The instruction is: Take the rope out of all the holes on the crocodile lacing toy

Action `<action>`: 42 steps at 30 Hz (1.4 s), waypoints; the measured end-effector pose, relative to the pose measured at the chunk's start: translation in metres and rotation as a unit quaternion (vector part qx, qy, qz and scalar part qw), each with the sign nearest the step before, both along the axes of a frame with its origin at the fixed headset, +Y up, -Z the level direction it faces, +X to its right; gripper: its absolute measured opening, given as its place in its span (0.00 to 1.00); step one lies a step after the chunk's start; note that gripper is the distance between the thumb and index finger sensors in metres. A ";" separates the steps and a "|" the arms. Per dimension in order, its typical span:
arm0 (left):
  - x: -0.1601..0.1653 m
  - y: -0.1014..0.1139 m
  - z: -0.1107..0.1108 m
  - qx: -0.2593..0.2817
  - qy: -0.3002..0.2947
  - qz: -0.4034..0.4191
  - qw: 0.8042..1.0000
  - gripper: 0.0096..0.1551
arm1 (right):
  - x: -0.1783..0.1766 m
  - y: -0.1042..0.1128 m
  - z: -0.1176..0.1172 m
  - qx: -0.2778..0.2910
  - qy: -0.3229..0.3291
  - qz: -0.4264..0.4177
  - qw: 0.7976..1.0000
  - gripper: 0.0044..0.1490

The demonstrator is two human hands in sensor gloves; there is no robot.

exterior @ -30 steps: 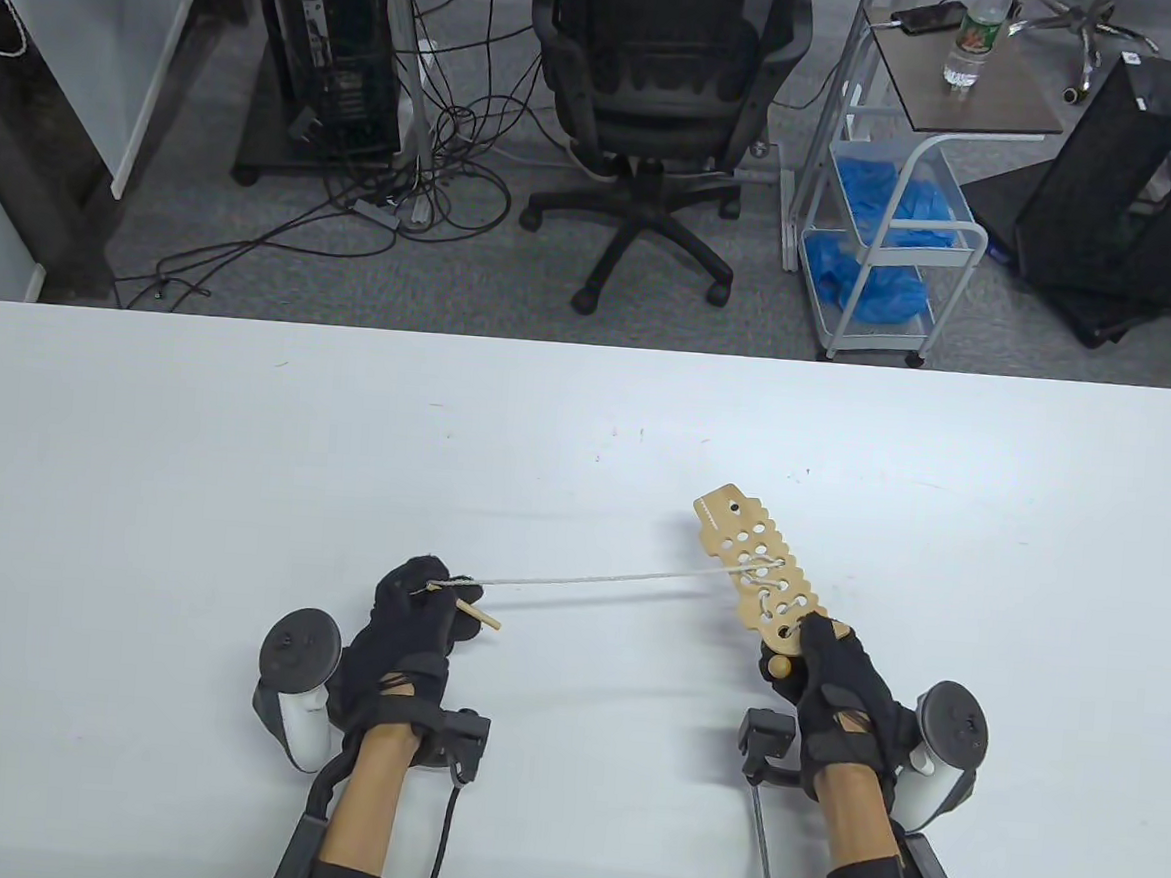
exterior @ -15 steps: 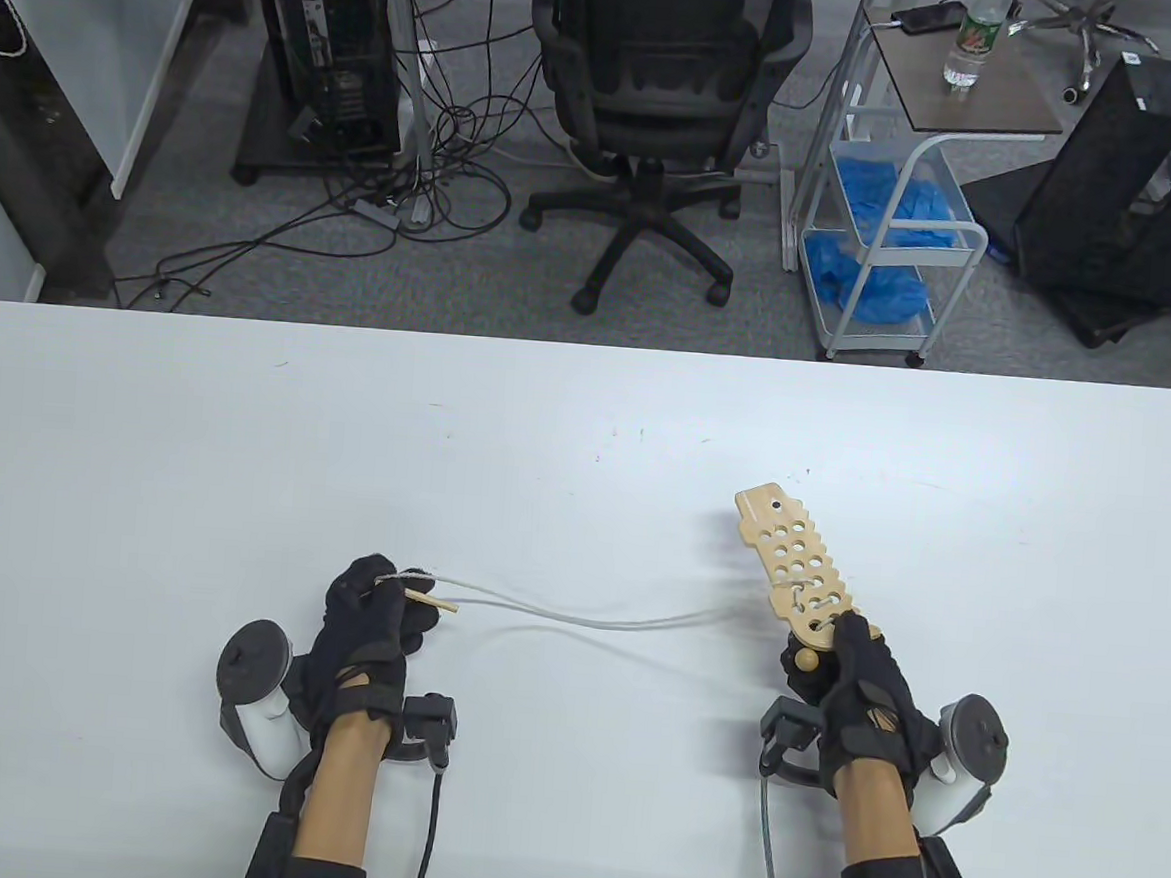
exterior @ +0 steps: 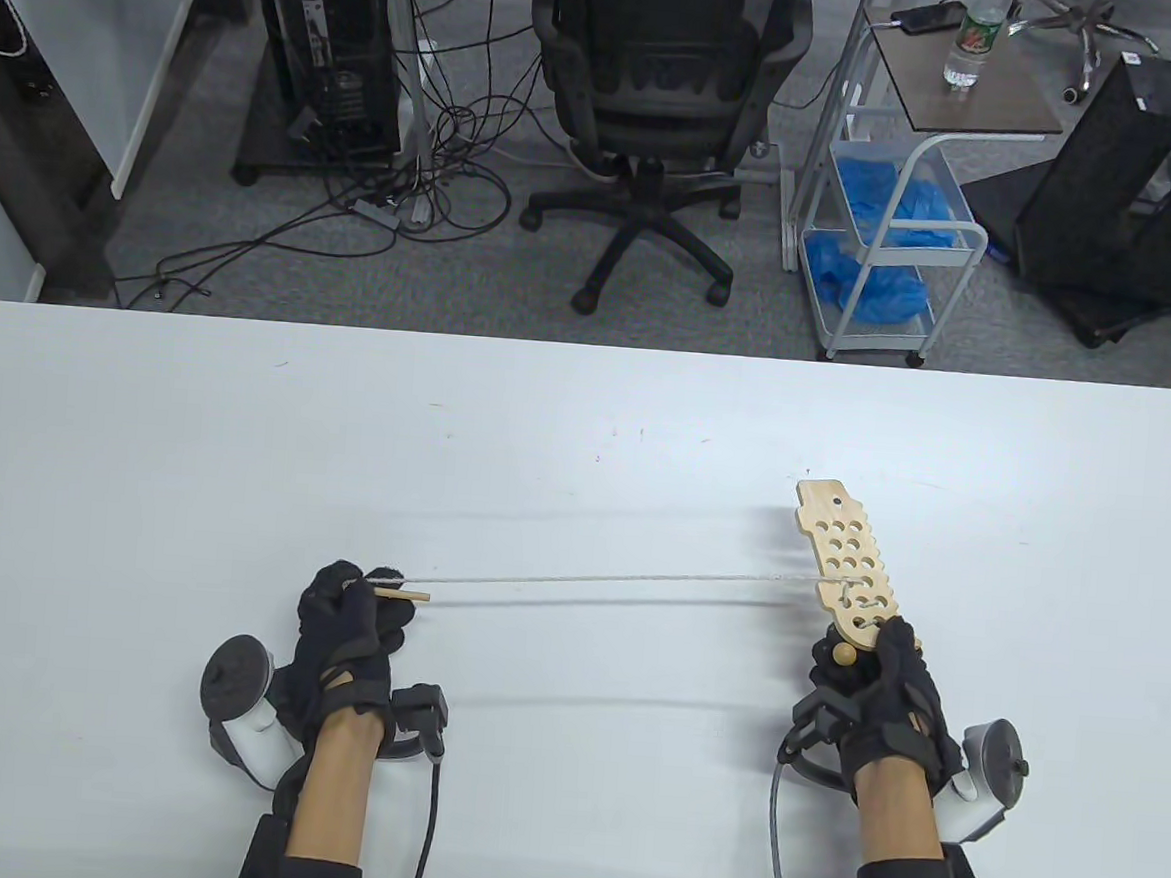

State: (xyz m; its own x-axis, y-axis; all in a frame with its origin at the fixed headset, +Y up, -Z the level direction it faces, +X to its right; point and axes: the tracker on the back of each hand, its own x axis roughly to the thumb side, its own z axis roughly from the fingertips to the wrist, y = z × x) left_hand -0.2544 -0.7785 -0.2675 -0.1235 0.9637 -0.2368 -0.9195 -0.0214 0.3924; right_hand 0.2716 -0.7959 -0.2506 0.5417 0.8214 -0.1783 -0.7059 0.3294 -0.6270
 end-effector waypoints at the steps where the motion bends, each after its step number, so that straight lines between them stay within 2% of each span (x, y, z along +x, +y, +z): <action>1: 0.000 0.000 0.000 0.000 0.002 0.004 1.000 0.28 | 0.000 0.000 0.000 -0.001 0.000 0.000 1.000 0.31; 6: 0.002 -0.001 0.001 -0.001 0.004 0.006 1.000 0.28 | -0.004 0.001 0.000 0.004 0.007 0.019 1.000 0.31; 11: 0.007 -0.001 -0.003 0.007 -0.007 -0.035 0.999 0.27 | -0.016 0.004 -0.003 0.005 0.031 0.070 0.997 0.31; 17: 0.030 0.010 -0.011 0.042 -0.077 -0.131 0.987 0.26 | -0.044 0.013 -0.007 0.031 0.090 0.123 0.988 0.31; 25: 0.068 0.020 -0.010 0.087 -0.133 -0.185 0.970 0.26 | -0.083 0.016 -0.006 0.051 0.172 0.198 0.964 0.31; 31: 0.091 0.036 -0.005 0.124 -0.165 -0.261 0.943 0.25 | -0.116 0.018 -0.002 0.074 0.232 0.233 0.942 0.31; 37: 0.102 0.063 0.006 0.169 -0.168 -0.363 0.901 0.23 | -0.134 0.021 0.001 0.094 0.265 0.257 0.924 0.31; 42: 0.115 0.072 0.013 0.196 -0.168 -0.422 0.869 0.22 | -0.137 0.022 0.002 0.098 0.277 0.270 0.917 0.31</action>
